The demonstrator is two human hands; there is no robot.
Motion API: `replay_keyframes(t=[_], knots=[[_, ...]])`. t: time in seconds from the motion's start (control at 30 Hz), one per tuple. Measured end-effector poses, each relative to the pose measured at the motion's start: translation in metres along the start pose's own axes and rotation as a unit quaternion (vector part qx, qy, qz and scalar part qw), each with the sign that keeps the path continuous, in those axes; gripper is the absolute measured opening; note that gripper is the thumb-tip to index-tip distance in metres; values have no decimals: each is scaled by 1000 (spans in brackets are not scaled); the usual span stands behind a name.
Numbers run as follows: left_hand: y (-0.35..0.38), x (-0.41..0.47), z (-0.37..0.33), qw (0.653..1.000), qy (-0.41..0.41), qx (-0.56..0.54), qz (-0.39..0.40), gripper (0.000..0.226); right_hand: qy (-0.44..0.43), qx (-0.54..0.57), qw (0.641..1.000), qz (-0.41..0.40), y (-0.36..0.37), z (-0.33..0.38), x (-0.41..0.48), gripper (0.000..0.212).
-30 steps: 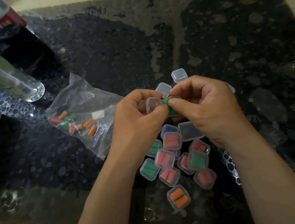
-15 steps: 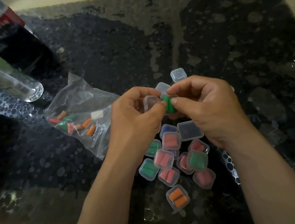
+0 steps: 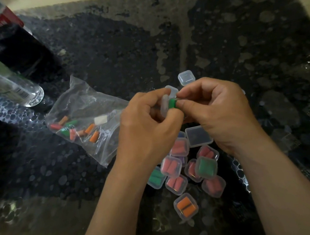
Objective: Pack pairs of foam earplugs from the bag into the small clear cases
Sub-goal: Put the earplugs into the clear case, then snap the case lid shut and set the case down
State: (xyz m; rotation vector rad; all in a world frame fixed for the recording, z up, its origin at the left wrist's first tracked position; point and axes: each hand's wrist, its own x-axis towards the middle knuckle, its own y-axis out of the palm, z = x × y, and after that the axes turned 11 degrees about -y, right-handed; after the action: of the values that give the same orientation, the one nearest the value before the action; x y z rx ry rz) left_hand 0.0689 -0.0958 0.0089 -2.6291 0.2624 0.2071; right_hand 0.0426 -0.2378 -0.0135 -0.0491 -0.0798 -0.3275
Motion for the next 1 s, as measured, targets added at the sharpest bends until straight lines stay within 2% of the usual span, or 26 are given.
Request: replay_keyframes(t=[0.07,0.2,0.3,0.43,0.5,0.57,0.73,0.9,1.0], knots=[[-1,0,0,1000,6,2,9,40,5,-2,1000,-5,-1,1,0,10],[-4,3,-1,990,-58,-115,61,30,9,-9,1000,-1,-2,2,-1,9],[-7,3,-2,983,-80,-138,88,24,8,5,1000,13,-2,5,-2,5],[-9,3,-3,977,-108,-172,70,16,73,101,992,1,-1,9,0,24],[-10,5,-2,973,-123,-185,64,14,86,107,990,13,0,9,0,20],[-10,6,0,972,-125,-188,59,13,71,76,994,31,0,6,-1,14],[-11,6,2,974,-126,-177,60,15,45,19,998,37,-2,3,-2,19],[-11,6,0,980,-123,-148,51,18,61,37,997,33,-1,4,-2,17],[-13,8,2,984,-121,-126,15,15,65,-6,997,37,0,3,-1,14]])
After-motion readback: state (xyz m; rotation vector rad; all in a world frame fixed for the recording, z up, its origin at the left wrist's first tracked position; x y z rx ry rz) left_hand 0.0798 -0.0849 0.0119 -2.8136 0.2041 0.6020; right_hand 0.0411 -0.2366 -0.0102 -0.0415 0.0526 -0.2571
